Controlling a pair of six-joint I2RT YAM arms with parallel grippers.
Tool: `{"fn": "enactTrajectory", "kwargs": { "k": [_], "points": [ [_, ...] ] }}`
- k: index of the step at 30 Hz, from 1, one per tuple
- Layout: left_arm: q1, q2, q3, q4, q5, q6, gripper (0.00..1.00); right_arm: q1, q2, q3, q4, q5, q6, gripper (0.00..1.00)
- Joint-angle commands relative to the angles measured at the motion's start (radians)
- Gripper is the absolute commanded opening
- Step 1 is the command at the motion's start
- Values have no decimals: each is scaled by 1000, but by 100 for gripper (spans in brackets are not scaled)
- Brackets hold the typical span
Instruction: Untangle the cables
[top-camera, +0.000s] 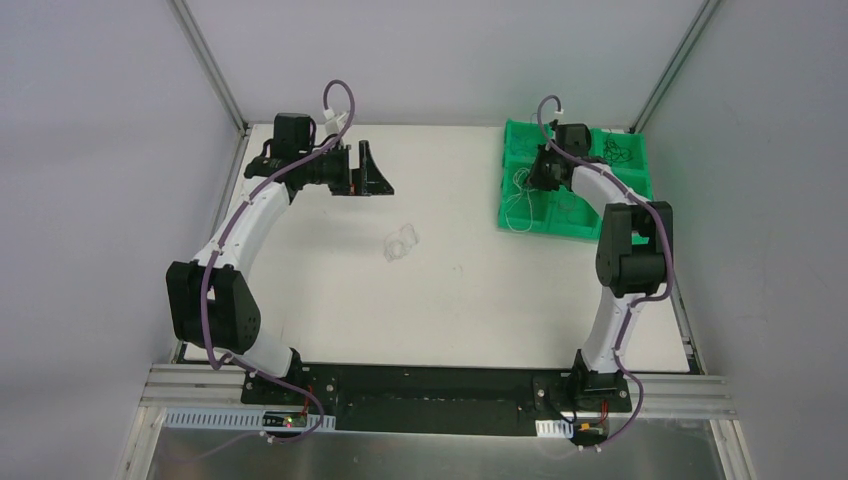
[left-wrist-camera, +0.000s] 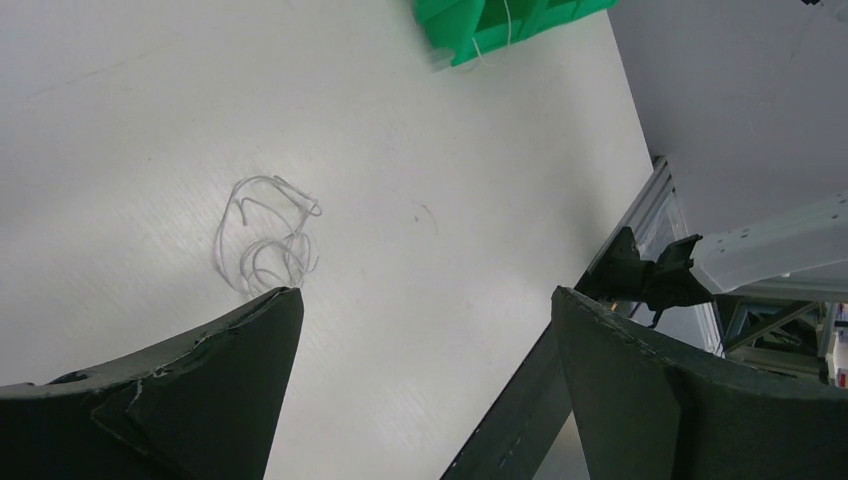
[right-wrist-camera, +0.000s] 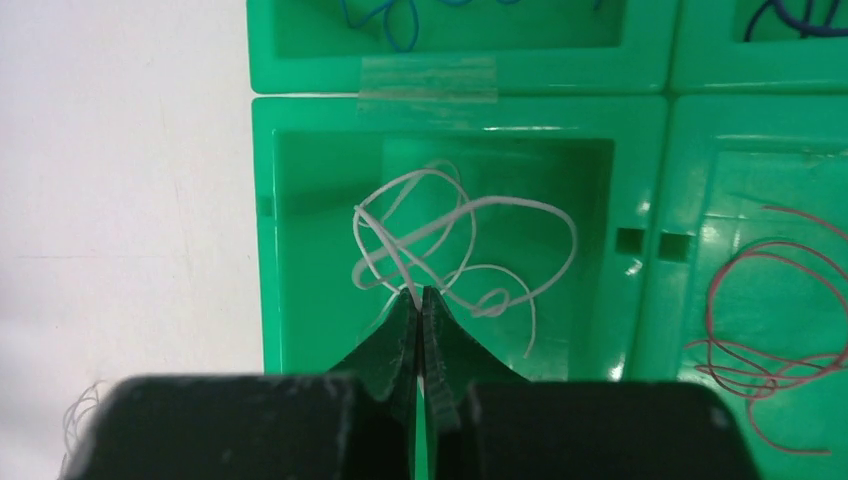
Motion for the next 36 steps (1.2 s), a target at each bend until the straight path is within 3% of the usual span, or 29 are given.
{"fn": "enactTrajectory", "kwargs": {
  "k": [1, 2, 6, 10, 16, 25, 30, 34, 36],
  "points": [
    [7, -46, -24, -39, -17, 61, 99, 25, 8, 101, -21, -12, -23, 0],
    [8, -43, -28, -47, -21, 72, 99, 27, 5, 118, -30, -15, -26, 3],
    [10, -17, -24, -112, -49, 121, 99, 22, -33, 172, -104, -13, -51, 29],
    [12, 24, -21, -162, -74, 153, 99, 9, -120, 170, -163, -35, -127, 39],
    [12, 117, -23, -219, -105, 226, 97, -8, -231, 134, -265, -69, -206, 64],
    [0, 289, -17, -242, -83, 324, 75, -12, -327, 93, -391, -187, -246, 67],
    [-42, 399, 8, -242, -99, 357, 73, 1, -392, 32, -435, -324, -215, 69],
    [-91, 486, 60, -240, -144, 352, 73, 36, -427, -22, -427, -339, -202, 73],
    [-110, 531, 84, -234, -144, 325, 67, 60, -432, -42, -408, -340, -190, 73]
  ]
}}
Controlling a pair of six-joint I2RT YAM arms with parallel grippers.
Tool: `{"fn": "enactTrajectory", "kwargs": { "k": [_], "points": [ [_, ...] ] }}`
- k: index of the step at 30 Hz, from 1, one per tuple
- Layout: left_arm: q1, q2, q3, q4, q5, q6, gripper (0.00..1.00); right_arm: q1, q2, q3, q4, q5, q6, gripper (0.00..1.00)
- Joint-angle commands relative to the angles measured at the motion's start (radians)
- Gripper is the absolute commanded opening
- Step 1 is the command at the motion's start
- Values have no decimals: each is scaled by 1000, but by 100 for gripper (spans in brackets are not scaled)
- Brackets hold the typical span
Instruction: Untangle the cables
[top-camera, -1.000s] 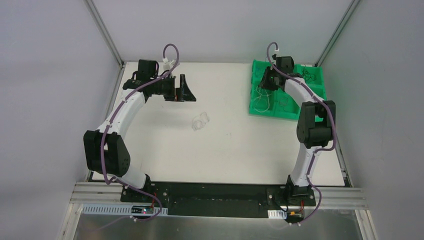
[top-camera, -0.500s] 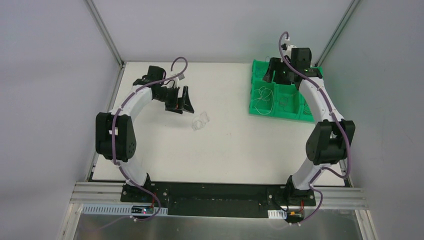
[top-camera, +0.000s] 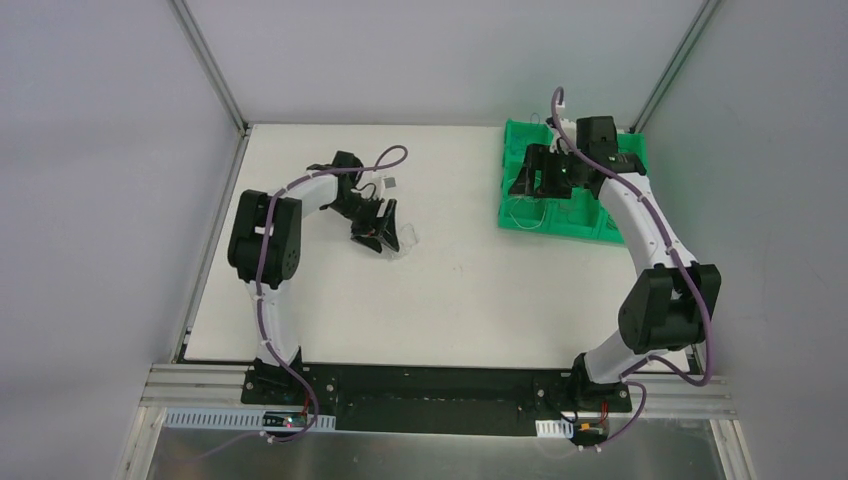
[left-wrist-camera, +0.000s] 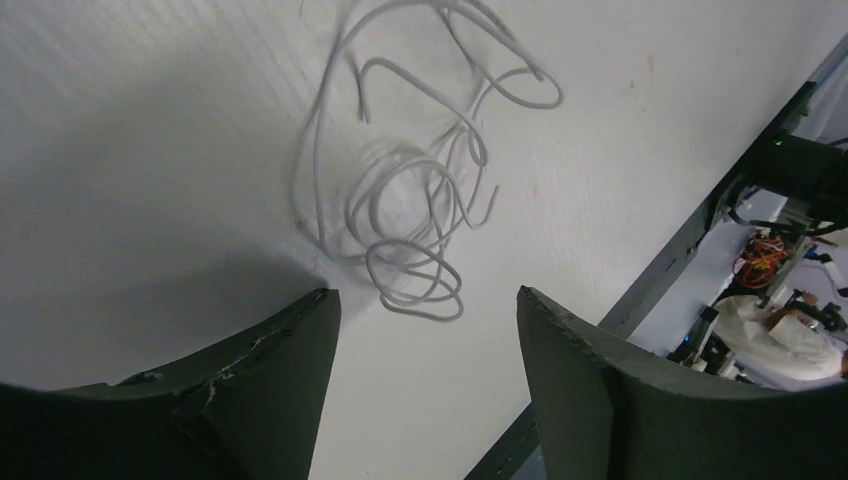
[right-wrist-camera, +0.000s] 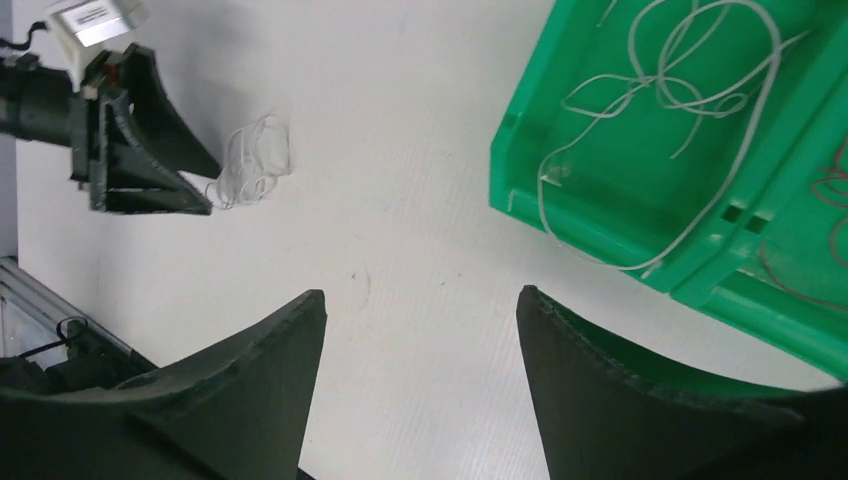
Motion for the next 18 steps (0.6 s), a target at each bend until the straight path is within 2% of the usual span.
{"fn": "enactTrajectory", "kwargs": {
  "k": [1, 3, 4, 5, 10, 18],
  "points": [
    [-48, 77, 82, -5, -24, -3, 60, 54, -61, -36, 15, -62, 31, 73],
    [-63, 91, 106, -5, 3, -20, 30, 84, -54, -40, 36, -64, 44, 72],
    [-68, 76, 110, -5, 25, -16, 9, 98, -49, -40, 49, -66, 51, 72],
    [-72, 50, 107, -3, 49, -8, 0, 113, -45, -45, 67, -74, 61, 71],
    [-81, -143, 26, 25, 172, 75, 0, 206, -1, -74, 187, -142, 141, 71],
    [-110, -343, -9, 54, 316, 100, 0, 318, 117, -12, 327, -242, 337, 81]
  ]
}}
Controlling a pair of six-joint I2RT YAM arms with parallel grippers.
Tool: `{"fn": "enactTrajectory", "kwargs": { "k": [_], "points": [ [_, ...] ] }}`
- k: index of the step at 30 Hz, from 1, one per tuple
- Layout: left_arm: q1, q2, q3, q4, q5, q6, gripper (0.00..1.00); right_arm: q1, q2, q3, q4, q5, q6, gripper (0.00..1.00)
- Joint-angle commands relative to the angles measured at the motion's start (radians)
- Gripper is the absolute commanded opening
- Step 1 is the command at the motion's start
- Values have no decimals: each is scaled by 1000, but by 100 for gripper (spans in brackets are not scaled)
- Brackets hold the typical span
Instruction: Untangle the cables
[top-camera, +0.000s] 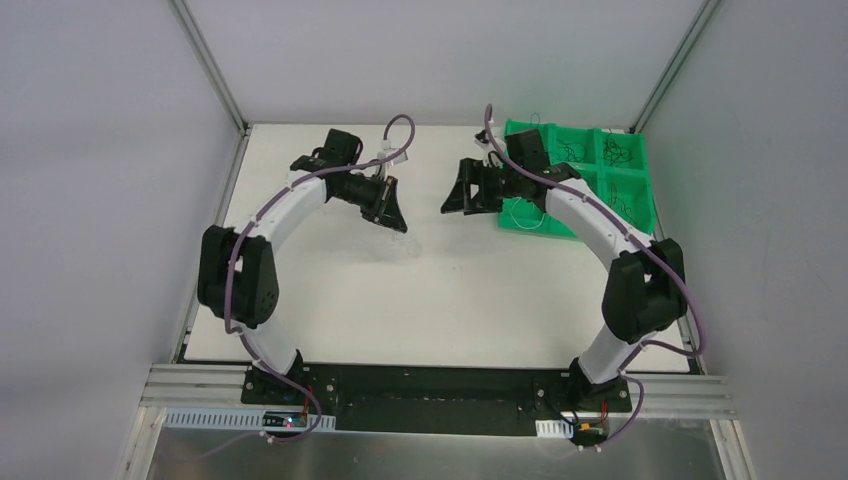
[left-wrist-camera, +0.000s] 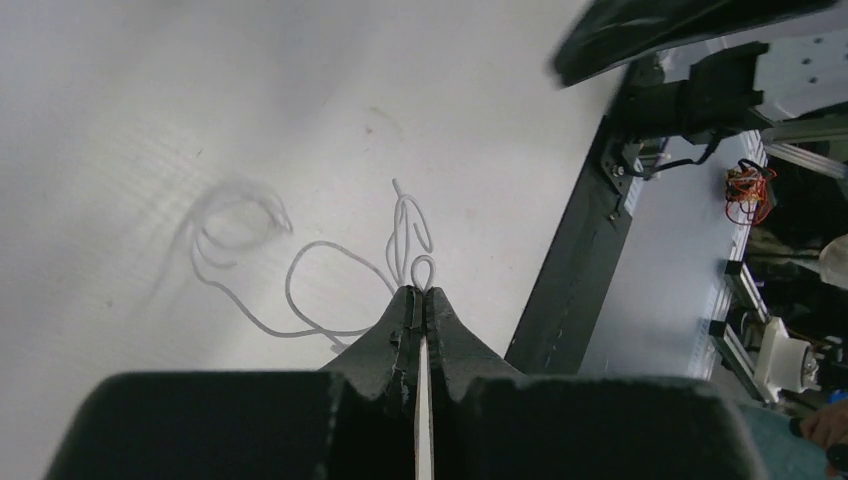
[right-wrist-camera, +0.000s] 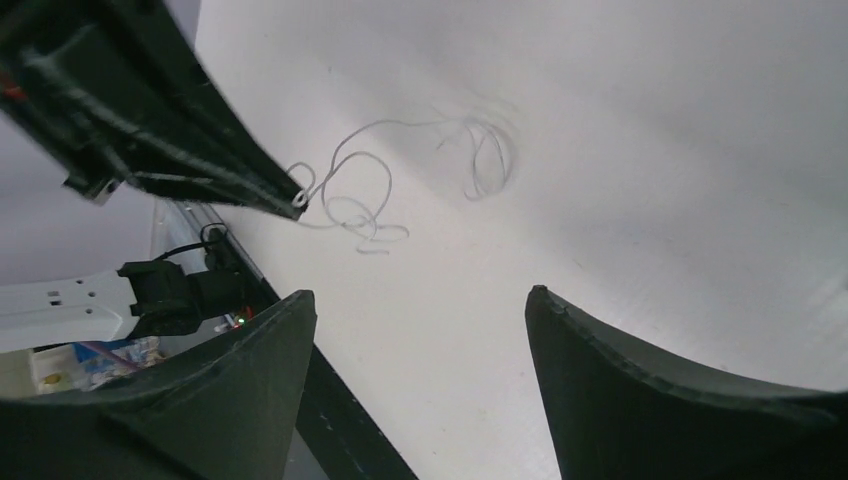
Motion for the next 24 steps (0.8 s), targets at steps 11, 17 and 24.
{"fn": "enactTrajectory", "kwargs": {
  "k": [11, 17, 24],
  "points": [
    [-32, -188, 94, 29, 170, 57, 0, 54, -65, 18, 219, -167, 154, 84],
    [-36, -191, 160, 30, 198, 10, 0, 77, -244, -97, 287, -108, -34, 89],
    [-42, -145, 261, 73, 235, -169, 0, 200, -281, -165, 446, 48, -262, 98]
  ]
}}
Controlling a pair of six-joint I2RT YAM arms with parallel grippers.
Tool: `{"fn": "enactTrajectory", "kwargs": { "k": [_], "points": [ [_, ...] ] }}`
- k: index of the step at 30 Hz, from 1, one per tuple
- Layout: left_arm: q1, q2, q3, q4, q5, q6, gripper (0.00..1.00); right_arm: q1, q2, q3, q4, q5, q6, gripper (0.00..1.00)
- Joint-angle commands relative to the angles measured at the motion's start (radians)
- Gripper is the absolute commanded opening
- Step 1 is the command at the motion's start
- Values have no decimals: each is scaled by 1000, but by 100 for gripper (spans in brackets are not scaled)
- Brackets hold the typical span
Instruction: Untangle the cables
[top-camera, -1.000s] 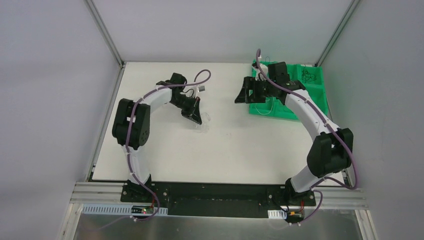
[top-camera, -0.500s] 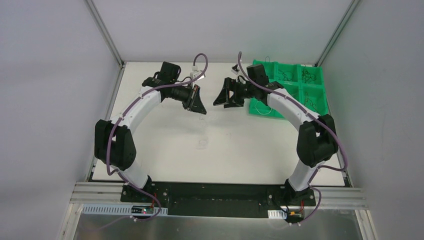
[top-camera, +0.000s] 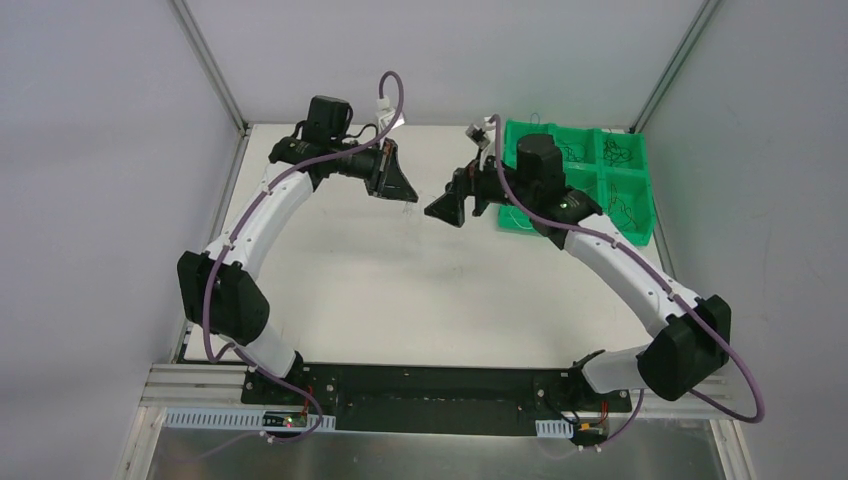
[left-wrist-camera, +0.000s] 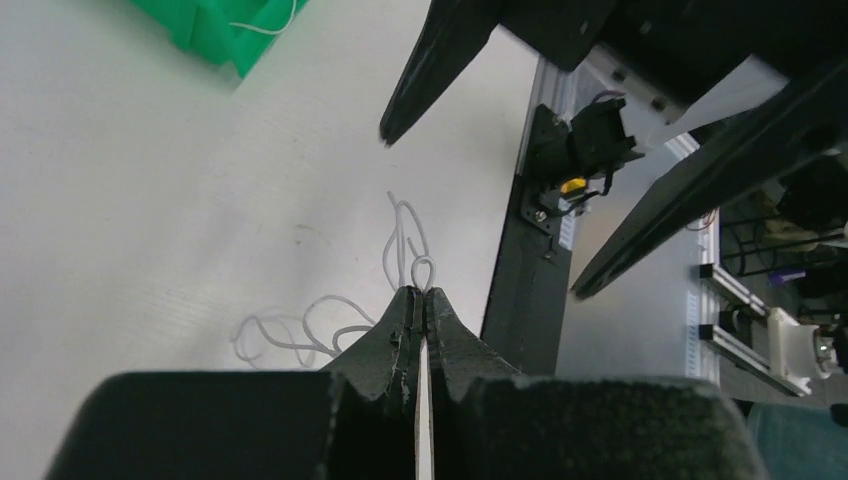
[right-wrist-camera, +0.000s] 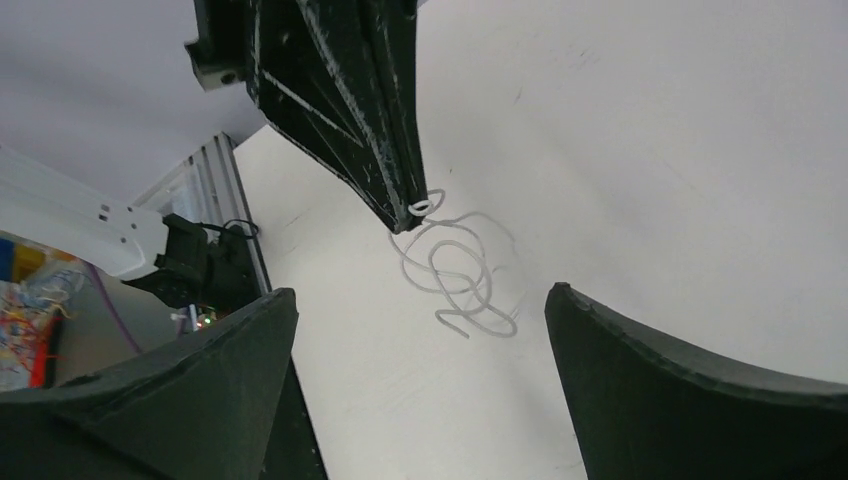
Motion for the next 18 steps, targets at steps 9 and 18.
{"fn": "enactTrajectory", "kwargs": {
  "k": [9, 18],
  "points": [
    [-30, 9, 155, 182, 128, -356, 0, 173, 66, -51, 354, 298, -232, 87],
    [-10, -45, 116, 224, 19, -391, 39, 175, -42, -98, 363, 426, -247, 0]
  ]
}}
